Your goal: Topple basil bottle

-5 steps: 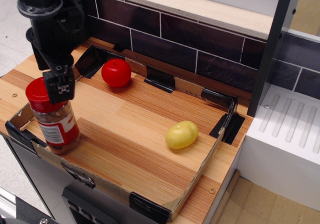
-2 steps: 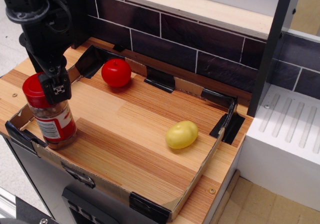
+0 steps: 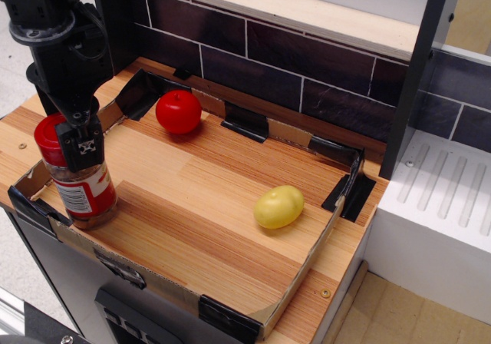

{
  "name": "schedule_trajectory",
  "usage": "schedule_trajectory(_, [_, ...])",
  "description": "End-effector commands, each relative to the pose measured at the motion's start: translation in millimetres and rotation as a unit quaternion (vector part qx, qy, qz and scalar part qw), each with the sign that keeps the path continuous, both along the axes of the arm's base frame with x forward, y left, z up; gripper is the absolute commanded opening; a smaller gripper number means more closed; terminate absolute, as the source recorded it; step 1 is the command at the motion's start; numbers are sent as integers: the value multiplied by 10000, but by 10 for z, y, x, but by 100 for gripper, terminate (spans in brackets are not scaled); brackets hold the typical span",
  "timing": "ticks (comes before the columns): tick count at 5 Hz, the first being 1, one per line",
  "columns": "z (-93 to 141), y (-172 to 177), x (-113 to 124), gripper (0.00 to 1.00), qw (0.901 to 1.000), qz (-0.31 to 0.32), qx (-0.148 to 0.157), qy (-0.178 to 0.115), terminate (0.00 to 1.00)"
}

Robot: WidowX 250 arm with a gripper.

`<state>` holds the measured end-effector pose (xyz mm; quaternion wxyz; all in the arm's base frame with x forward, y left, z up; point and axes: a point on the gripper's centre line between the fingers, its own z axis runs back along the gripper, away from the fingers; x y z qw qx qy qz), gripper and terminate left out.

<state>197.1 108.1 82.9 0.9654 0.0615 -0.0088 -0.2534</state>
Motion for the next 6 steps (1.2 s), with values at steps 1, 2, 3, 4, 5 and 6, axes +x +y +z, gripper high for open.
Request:
schedule_trajectory(1, [152,-32,185,0,9968,152,709,335,0])
schedule_trajectory(2, [158,-144,280,0,9907,504,1200,392,0])
schedule_trajectory(3, [77,-242,379,0,9842,665,1587,421,0])
schedule_trajectory(4, [-96,-325,428,0,9790,455,1822,795,0])
schedule_trajectory(5, [-261,-360,532,0,9787,326,1845,844,0])
schedule_trajectory(6, [-343,-418,572,0,9899,-264,1228,664,0])
